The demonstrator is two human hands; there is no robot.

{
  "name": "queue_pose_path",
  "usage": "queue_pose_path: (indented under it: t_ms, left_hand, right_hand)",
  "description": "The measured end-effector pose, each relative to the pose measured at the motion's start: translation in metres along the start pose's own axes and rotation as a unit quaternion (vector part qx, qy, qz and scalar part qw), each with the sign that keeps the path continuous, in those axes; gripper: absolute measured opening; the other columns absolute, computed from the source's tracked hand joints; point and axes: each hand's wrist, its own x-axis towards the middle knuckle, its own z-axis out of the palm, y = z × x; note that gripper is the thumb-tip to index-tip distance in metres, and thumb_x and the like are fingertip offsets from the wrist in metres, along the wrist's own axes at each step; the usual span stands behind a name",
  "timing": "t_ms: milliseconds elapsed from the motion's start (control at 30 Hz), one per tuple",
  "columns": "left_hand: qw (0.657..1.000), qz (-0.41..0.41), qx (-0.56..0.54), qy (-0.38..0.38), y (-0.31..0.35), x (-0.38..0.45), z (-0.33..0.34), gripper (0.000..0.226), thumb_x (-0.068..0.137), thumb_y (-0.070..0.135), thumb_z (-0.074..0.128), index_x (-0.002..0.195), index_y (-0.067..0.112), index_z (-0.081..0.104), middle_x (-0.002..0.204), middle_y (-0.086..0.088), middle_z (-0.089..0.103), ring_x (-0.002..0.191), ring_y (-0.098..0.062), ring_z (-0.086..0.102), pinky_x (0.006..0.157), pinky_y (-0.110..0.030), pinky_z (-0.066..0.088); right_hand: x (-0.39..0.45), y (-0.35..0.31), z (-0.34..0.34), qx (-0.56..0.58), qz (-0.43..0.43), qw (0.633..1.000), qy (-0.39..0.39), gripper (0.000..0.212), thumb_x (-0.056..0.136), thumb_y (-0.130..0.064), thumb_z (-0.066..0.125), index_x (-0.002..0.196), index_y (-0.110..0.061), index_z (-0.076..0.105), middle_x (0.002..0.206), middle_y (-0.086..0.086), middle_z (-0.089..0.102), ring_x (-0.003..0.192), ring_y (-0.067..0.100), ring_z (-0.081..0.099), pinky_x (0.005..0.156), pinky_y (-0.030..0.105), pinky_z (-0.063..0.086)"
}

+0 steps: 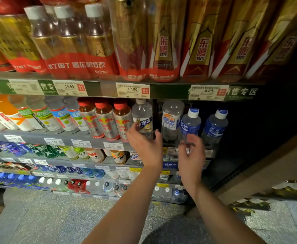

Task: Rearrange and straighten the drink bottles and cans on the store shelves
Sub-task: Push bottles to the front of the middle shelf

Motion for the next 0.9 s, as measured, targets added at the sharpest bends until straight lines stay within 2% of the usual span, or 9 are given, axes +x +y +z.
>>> queue_pose_path:
  t_ms: [133,233,367,467,533,633,733,800,900]
  left_hand:
    - [0.989,0.048,-0.062,-0.127,0.016,-0.016,0.015,0.047,0.083,0.015,0.078,0.122,0.010,0.052,0.115,0.003,0.048,0.108,-0.014,0.052,0.093,-0.037,0.050]
    - [0.979,0.007,-0.081,-0.186,0.020,-0.011,0.031,0.060,0.085,0.021,0.077,0.135,0.012,0.045,0.124,0.001,0.048,0.120,-0.015,0.051,0.103,-0.036,0.047]
    - [0.975,-0.015,-0.068,-0.210,0.018,-0.002,0.041,0.074,0.087,0.023,0.076,0.147,0.009,0.036,0.142,-0.006,0.046,0.135,-0.019,0.045,0.112,-0.040,0.042]
    - [0.971,-0.026,-0.082,-0.225,0.016,0.001,0.043,0.083,0.081,0.019,0.079,0.150,0.011,0.032,0.146,-0.007,0.046,0.136,-0.018,0.047,0.111,-0.041,0.044]
    - [0.968,-0.034,-0.074,-0.236,0.017,0.001,0.043,0.092,0.077,0.013,0.083,0.151,0.010,0.028,0.147,-0.006,0.047,0.134,-0.014,0.048,0.110,-0.036,0.044]
    - [0.970,-0.036,-0.058,-0.231,0.020,0.003,0.042,0.094,0.073,0.013,0.085,0.149,0.012,0.030,0.140,-0.003,0.054,0.127,-0.013,0.053,0.106,-0.035,0.047]
    - [0.970,-0.039,-0.067,-0.230,0.015,0.002,0.039,0.091,0.071,0.020,0.086,0.145,0.016,0.032,0.134,-0.001,0.058,0.120,-0.012,0.059,0.100,-0.035,0.051]
    - [0.968,-0.044,-0.078,-0.236,0.011,0.000,0.034,0.091,0.069,0.020,0.085,0.144,0.019,0.032,0.131,0.000,0.060,0.116,-0.011,0.062,0.098,-0.034,0.053]
    - [0.960,-0.053,-0.101,-0.255,0.005,0.002,0.023,0.088,0.070,0.004,0.083,0.143,0.014,0.034,0.129,0.000,0.062,0.115,-0.008,0.062,0.100,-0.028,0.051]
  right_hand:
    - [0.013,-0.001,-0.011,-0.025,-0.038,0.998,0.040,0.039,0.087,-0.009,0.070,0.123,-0.011,0.053,0.122,0.000,0.051,0.108,0.017,0.056,0.094,0.034,0.051]
    - [0.027,-0.004,-0.011,-0.071,-0.079,0.994,0.031,0.054,0.086,-0.012,0.074,0.134,-0.007,0.048,0.138,0.007,0.046,0.125,0.022,0.051,0.105,0.026,0.043]
    - [0.047,-0.004,-0.005,-0.167,-0.106,0.980,-0.013,0.070,0.086,-0.017,0.074,0.146,-0.006,0.039,0.151,0.013,0.041,0.141,0.027,0.036,0.115,0.029,0.026]
    - [0.051,-0.003,-0.003,-0.192,-0.112,0.975,-0.004,0.071,0.086,-0.016,0.074,0.146,-0.003,0.038,0.149,0.016,0.043,0.140,0.030,0.038,0.115,0.040,0.033]
    - [0.052,-0.003,-0.003,-0.205,-0.116,0.972,0.013,0.070,0.086,-0.017,0.074,0.146,-0.002,0.040,0.148,0.017,0.044,0.139,0.032,0.039,0.114,0.043,0.036]
    - [0.051,-0.004,-0.005,-0.257,-0.135,0.956,0.046,0.070,0.083,-0.018,0.075,0.144,-0.002,0.043,0.139,0.018,0.046,0.131,0.028,0.038,0.112,0.038,0.032]
    - [0.046,-0.007,-0.007,-0.209,-0.162,0.962,0.064,0.065,0.083,-0.010,0.072,0.142,-0.003,0.046,0.129,0.016,0.046,0.123,0.026,0.041,0.107,0.036,0.038]
    - [0.040,-0.008,-0.009,-0.139,-0.191,0.971,0.041,0.053,0.087,-0.011,0.065,0.137,-0.005,0.048,0.128,0.012,0.046,0.120,0.028,0.050,0.104,0.038,0.046]
    - [0.030,-0.009,-0.008,-0.091,-0.135,0.985,-0.052,0.048,0.095,-0.017,0.061,0.139,-0.007,0.047,0.133,0.011,0.051,0.117,0.025,0.058,0.097,0.040,0.052]
